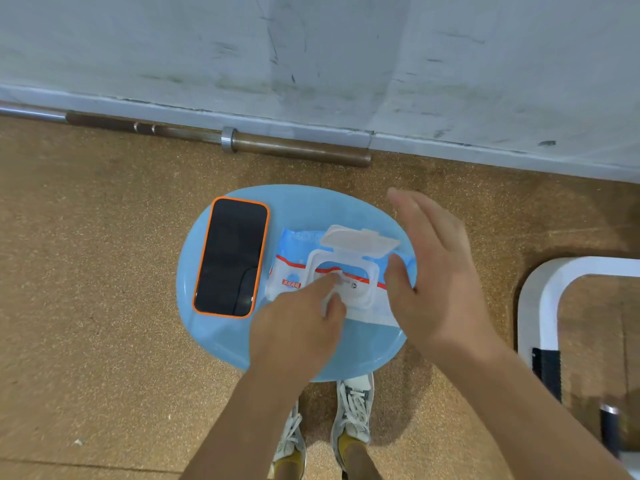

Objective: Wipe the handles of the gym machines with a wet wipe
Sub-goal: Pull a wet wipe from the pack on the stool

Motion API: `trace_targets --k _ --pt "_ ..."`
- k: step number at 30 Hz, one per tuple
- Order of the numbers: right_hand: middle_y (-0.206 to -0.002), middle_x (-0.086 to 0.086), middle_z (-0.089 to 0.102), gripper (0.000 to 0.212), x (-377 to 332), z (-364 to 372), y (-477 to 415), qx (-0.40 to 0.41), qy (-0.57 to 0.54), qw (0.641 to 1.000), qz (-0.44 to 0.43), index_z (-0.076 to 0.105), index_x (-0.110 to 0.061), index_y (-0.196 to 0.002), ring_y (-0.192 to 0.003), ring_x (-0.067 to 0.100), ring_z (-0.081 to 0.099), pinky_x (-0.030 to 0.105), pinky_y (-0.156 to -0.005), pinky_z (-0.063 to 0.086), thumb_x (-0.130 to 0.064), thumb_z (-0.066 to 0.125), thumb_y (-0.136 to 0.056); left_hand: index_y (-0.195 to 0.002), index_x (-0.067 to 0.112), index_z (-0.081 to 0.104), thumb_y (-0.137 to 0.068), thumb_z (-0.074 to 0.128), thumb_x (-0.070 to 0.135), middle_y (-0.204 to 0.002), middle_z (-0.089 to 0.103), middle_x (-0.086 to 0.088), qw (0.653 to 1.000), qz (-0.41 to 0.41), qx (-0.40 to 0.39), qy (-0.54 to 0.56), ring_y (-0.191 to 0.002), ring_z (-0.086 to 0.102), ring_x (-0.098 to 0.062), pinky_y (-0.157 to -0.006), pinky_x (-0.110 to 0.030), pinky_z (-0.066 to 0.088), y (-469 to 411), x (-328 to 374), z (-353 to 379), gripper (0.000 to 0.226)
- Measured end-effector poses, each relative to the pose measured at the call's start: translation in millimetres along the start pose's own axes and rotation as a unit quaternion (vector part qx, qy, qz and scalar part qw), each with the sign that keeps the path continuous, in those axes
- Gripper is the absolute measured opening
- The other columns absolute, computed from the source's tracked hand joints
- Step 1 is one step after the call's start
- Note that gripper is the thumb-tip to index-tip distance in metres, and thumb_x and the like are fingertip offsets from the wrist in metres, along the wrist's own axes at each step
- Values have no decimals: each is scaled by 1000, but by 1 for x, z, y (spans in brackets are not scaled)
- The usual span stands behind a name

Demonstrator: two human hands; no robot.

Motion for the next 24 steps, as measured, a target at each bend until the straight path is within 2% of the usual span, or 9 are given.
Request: trace_targets --k 3,5,8,12,15,18,20,22,24 --pt "-120 -1 66 42 -2 7 2 -98 5 995 -20 61 -18 -124 -110 18 59 30 -92 46 -20 50 -83 -131 55 34 -94 34 41 -93 69 4 997 34 -43 -46 -90 63 -20 -78 -33 50 4 -6 2 39" --pt "-111 -2 70 37 -5 16 17 -157 61 984 -51 68 -17 -112 -98 17 67 28 -79 53 -26 46 -84 -108 54 56 -93 44 31 -78 69 13 985 -17 -78 153 -76 62 -5 -72 -24 50 5 -11 -3 30" --pt "-121 8 67 51 -5 41 41 -232 166 955 -86 69 -9 -113 -107 21 66 33 -86 53 -26 37 -77 -75 40 71 -86 55 13 -58 63 20 938 -121 34 324 -54 54 3 -58 -16 46 9 -25 -9 33" --pt "-134 22 53 57 -11 64 51 -322 241 915 -40 59 2 -124 -125 36 51 49 -93 47 -23 42 -76 -106 44 64 -88 53 26 -65 65 4 987 -25 101 119 -62 60 -13 -62 -31 50 20 -21 -10 28" --pt "-157 22 -2 69 -26 65 45 -384 313 868 -32 3 3 -148 -145 39 -1 54 -114 11 -21 39 -95 -136 51 35 -94 31 41 -99 70 -1 987 38 32 -155 -88 65 -21 -70 -31 48 18 -21 0 43" --pt "-158 14 -13 68 -29 58 41 -380 315 869 -40 -7 -4 -149 -146 31 -13 51 -115 5 -20 33 -96 -134 53 39 -94 32 40 -106 69 -3 992 -4 -34 -123 -92 64 -24 -75 -32 50 10 -26 -4 42" --pt "-160 4 -8 67 -21 51 39 -385 211 898 -2 3 -12 -151 -147 20 -9 45 -116 9 -20 37 -95 -123 39 58 -94 45 29 -110 69 -4 991 -72 -83 72 -90 63 -17 -79 -24 49 4 -22 -17 33" --pt "-158 -2 20 52 -19 36 33 -329 -53 929 158 30 -22 -146 -145 13 16 32 -114 21 -22 45 -96 -106 21 69 -93 50 11 -105 69 -4 942 -125 -94 296 -76 61 -2 -66 -11 44 5 -13 -36 25" --pt "-134 -8 55 33 -30 10 29 -233 -348 846 330 53 -31 -128 -120 5 52 28 -100 37 -34 52 -95 -103 10 70 -87 52 0 -100 71 -12 846 -145 -116 499 -78 63 -9 -68 -16 46 15 0 -54 26"
Point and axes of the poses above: each hand's wrist, its own y-axis away from the middle knuckle, its own z-axis out of the palm, x = y × z, the point moved 1 cm from there along -y, towards the middle knuckle
